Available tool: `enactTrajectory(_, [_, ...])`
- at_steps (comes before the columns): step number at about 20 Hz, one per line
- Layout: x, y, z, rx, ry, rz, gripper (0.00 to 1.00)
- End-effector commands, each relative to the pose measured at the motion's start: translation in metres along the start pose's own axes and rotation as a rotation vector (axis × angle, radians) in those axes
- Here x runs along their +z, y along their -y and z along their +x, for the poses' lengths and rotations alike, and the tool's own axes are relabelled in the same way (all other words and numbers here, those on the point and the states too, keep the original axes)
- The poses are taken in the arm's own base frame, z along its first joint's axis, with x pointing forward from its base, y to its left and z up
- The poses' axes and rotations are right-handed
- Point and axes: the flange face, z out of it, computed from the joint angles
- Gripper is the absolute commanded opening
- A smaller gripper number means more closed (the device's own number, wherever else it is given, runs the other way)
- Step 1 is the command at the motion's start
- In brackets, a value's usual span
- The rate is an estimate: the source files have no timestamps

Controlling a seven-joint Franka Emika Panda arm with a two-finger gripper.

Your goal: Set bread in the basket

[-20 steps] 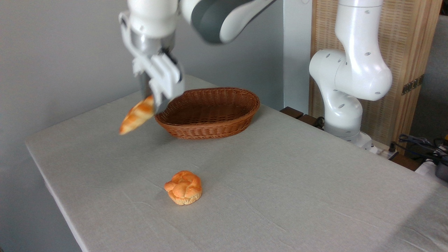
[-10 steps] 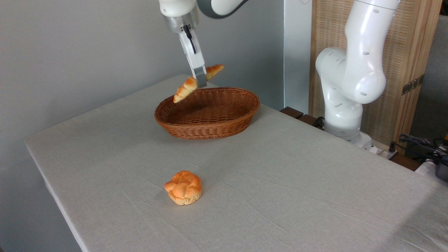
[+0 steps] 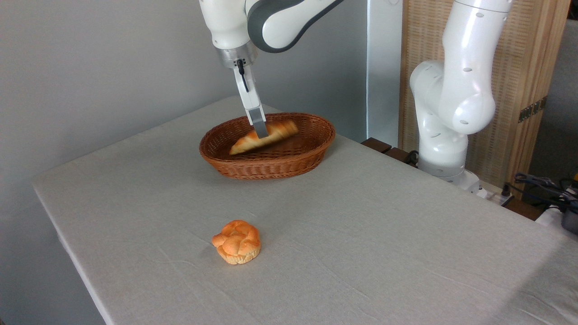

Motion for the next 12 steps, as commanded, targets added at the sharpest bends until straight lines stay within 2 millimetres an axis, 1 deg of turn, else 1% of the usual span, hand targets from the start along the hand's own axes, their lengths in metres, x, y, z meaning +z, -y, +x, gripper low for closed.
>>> enactTrajectory(1, [-0.003,0.000,-0.003,0.010,-0.004,0.022,1.00])
enactTrajectory(3, [-0.004,0.001,-0.004,0.010,-0.005,0.027,1.00])
enactTrajectory(5, [-0.015,0.004,-0.008,-0.004,-0.021,0.036,1.00])
enactTrajectory(7, [-0.034,0.007,-0.006,-0.015,-0.045,0.051,1.00])
enactTrajectory(8, [-0.043,0.013,-0.008,-0.028,-0.063,0.059,1.00])
enactTrajectory(9, [-0.062,0.025,-0.014,-0.053,-0.096,0.071,1.00])
enactTrajectory(12, [-0.115,0.050,-0.029,-0.100,-0.130,0.056,1.00])
